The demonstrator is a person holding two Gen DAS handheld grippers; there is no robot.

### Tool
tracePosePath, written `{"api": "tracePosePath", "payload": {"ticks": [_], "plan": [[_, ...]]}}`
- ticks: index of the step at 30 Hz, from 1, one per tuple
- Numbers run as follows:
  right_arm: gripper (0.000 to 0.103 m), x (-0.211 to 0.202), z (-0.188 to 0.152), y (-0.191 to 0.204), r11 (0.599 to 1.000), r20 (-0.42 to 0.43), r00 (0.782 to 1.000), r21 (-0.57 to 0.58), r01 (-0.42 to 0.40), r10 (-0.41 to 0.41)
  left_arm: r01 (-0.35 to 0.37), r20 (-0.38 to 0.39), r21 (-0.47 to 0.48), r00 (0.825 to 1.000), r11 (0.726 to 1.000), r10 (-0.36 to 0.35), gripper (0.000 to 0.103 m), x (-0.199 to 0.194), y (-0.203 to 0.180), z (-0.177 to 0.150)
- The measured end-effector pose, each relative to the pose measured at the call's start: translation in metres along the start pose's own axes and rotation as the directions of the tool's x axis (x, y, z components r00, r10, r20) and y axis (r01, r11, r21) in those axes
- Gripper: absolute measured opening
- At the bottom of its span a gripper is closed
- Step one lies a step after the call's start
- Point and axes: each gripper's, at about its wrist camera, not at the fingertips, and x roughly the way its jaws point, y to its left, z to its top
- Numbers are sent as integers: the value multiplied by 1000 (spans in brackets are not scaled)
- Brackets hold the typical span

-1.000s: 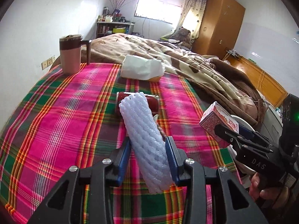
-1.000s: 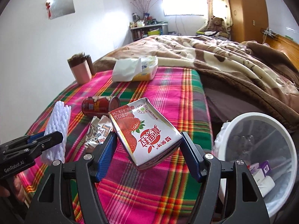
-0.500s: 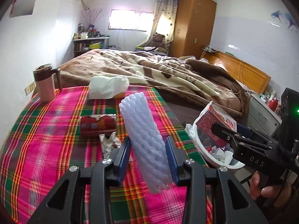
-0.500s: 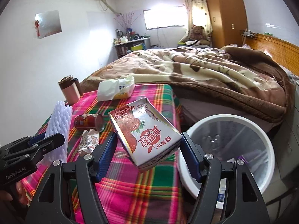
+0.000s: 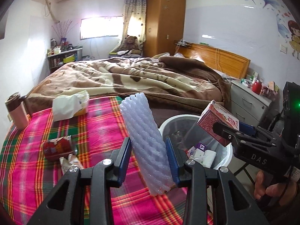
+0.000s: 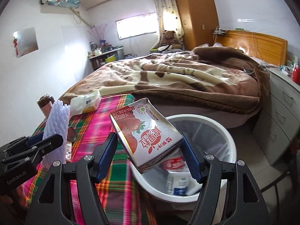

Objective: Collect trash
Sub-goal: 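Lift the foam sleeve and milk carton and carry them over the wastebasket, then open both tools over the wastebasket to drop the sleeve and carton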

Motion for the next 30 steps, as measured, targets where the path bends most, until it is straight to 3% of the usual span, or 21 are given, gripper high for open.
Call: {"api": "tracePosePath", "payload": {"ticks": [13, 30], "plan": [[70, -2, -6, -44, 991, -24, 993, 63, 117, -116, 71, -44, 105, 997, 992, -66, 39, 37, -55, 11], [70, 33, -25, -71, 978, -165, 968, 46, 202, -192, 131, -150, 136, 982, 982, -110, 41, 92, -87, 10]]}}
